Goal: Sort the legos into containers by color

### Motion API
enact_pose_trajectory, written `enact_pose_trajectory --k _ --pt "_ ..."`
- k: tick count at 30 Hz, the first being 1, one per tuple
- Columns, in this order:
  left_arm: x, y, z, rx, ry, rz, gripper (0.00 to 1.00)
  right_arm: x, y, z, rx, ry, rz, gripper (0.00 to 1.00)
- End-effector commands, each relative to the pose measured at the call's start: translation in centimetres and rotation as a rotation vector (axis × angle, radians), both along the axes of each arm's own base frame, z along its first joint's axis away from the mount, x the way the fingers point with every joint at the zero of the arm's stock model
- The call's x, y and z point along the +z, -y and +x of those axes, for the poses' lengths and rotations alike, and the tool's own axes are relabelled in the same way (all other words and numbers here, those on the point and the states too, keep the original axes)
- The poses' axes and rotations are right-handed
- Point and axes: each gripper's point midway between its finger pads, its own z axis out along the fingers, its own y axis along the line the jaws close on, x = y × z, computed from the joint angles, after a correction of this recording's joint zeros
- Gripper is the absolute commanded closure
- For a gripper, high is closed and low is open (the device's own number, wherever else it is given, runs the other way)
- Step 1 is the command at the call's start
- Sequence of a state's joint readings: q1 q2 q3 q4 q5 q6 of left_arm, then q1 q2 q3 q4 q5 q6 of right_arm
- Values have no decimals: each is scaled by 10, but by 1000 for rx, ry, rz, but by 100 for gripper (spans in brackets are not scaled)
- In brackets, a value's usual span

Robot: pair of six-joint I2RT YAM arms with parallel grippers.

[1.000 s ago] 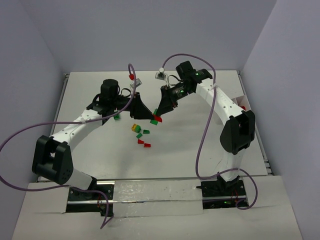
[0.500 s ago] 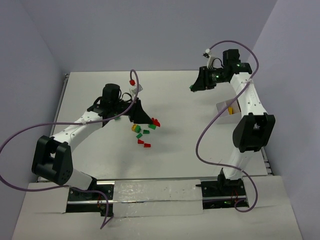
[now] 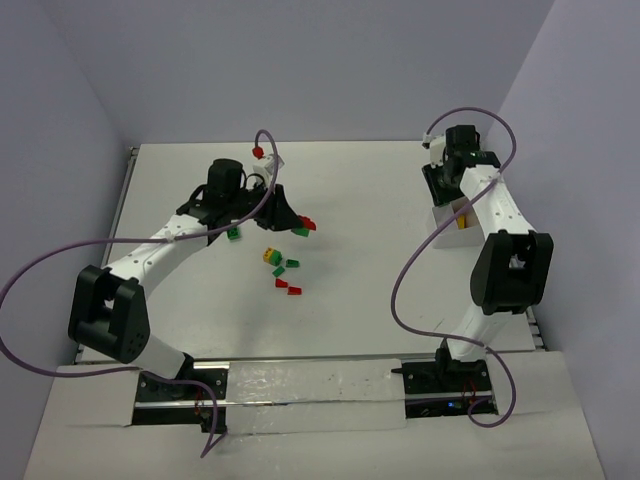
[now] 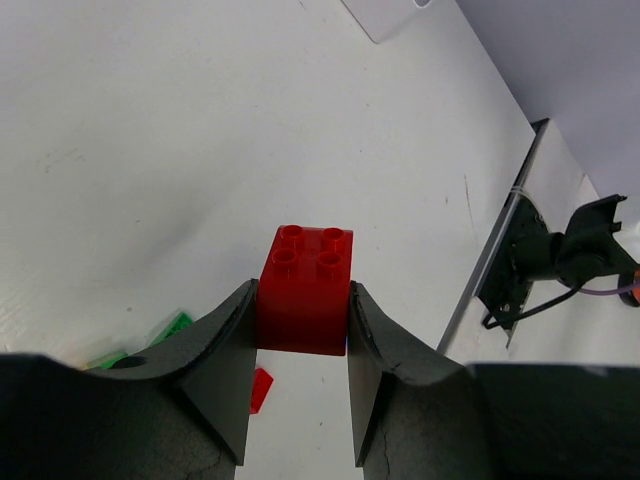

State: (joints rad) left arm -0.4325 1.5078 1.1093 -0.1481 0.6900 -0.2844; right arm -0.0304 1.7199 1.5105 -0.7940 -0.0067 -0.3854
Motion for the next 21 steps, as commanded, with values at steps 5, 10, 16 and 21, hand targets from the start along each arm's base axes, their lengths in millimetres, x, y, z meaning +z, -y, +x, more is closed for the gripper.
enact_pose_trajectory --k 5,10,16,21 --pt "20 2 17 48 46 2 100 -18 19 15 -41 1 -90 84" --pt "22 2 20 56 53 9 100 -28 23 13 -46 -24 -105 83" --pt "20 2 22 60 48 15 100 -37 23 7 -44 -50 -109 67" --pt "19 1 23 66 48 21 100 -37 23 7 -46 -48 -108 51"
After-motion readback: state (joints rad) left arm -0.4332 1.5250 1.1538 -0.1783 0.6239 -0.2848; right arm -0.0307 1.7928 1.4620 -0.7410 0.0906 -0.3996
